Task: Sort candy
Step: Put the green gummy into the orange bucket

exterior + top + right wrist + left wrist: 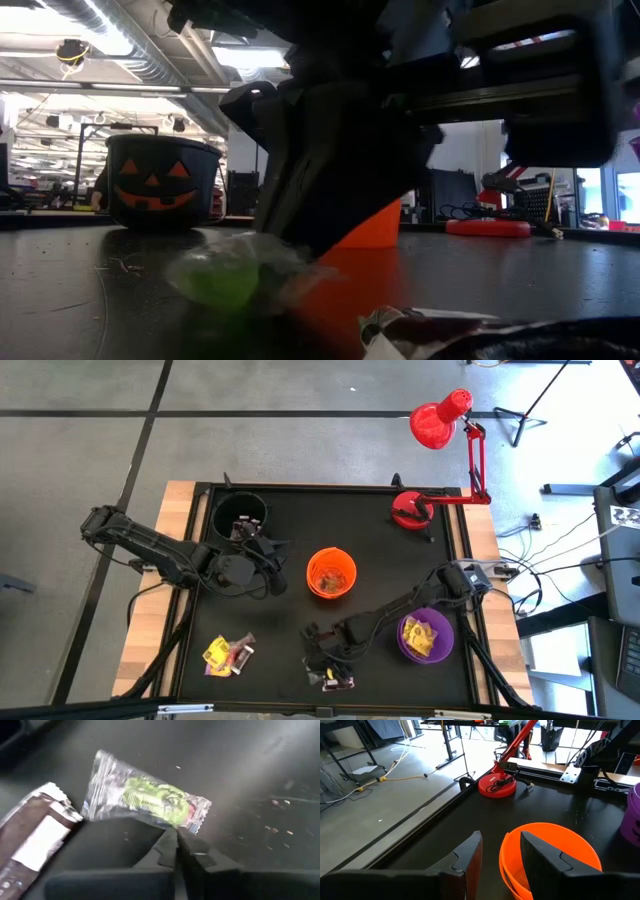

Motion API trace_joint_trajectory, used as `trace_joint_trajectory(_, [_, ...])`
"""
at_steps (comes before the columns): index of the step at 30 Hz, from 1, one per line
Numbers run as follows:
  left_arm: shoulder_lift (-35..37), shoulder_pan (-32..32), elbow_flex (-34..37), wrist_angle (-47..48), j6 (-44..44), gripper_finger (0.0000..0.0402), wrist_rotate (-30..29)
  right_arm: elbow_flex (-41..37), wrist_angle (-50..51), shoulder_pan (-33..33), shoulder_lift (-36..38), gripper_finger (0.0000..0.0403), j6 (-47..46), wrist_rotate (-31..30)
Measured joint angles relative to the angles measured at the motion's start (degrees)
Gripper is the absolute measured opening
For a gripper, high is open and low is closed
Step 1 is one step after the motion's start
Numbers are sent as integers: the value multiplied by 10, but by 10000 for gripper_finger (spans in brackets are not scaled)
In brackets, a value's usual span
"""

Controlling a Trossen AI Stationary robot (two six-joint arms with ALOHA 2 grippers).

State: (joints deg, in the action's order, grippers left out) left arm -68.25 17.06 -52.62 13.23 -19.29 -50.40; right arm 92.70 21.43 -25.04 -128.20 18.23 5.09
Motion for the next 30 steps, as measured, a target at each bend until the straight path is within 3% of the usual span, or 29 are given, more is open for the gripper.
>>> trace_joint_trajectory(8, [0, 0, 0, 2, -1, 124, 6, 22, 94, 16, 26, 3, -3, -51])
trace_joint_trajectory(24, [0, 0, 1, 13, -3, 124, 6, 23, 255, 7, 271, 1, -61, -38])
trace_joint_trajectory(30, [0, 0, 1, 13, -3, 124, 16, 23, 336, -42, 352, 1, -104, -122])
